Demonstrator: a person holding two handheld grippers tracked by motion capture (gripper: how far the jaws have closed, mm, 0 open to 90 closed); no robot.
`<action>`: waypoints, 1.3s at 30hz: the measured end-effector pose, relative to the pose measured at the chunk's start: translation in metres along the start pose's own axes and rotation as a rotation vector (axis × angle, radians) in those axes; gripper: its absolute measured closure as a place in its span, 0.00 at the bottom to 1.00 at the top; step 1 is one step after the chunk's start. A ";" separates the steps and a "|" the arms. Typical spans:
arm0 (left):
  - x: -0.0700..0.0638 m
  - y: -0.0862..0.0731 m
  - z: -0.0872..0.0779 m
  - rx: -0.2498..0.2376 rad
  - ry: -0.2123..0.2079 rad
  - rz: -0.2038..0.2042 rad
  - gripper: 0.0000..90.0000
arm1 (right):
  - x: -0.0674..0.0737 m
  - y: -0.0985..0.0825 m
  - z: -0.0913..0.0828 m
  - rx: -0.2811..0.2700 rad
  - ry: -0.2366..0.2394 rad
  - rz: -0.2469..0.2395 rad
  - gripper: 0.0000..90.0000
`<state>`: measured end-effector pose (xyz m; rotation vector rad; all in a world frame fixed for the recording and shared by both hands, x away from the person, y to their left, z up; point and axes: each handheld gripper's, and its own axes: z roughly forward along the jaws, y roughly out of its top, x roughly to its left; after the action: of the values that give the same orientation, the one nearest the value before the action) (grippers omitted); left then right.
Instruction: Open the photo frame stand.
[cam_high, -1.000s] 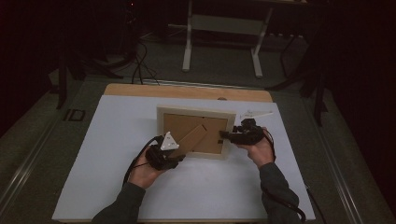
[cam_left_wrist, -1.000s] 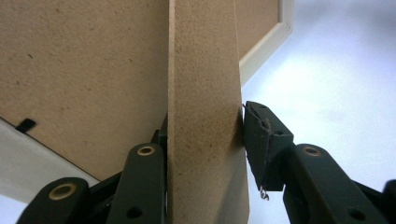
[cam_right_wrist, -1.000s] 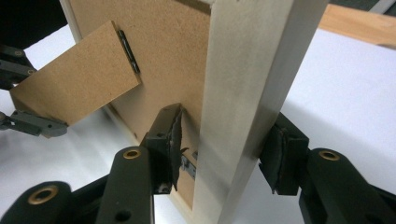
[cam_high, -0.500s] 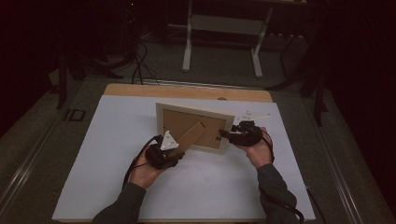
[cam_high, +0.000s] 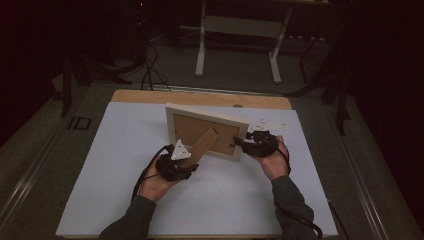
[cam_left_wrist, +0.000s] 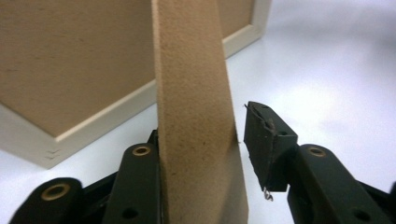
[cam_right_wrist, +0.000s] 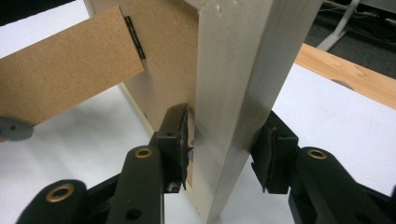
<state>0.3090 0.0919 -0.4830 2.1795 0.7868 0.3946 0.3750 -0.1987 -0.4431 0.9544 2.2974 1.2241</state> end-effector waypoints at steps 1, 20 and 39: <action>0.000 0.000 0.000 -0.003 -0.017 -0.006 0.64 | 0.000 0.000 0.000 0.000 -0.001 -0.001 0.66; 0.007 -0.001 -0.007 -0.039 -0.088 -0.035 0.71 | 0.004 -0.008 -0.005 -0.004 0.017 -0.024 0.68; 0.005 -0.002 -0.008 -0.037 -0.109 -0.030 0.77 | 0.015 -0.017 -0.013 -0.014 0.057 -0.028 0.66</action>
<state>0.3082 0.1009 -0.4785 2.1331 0.7457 0.2705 0.3504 -0.2020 -0.4500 0.8900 2.3351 1.2690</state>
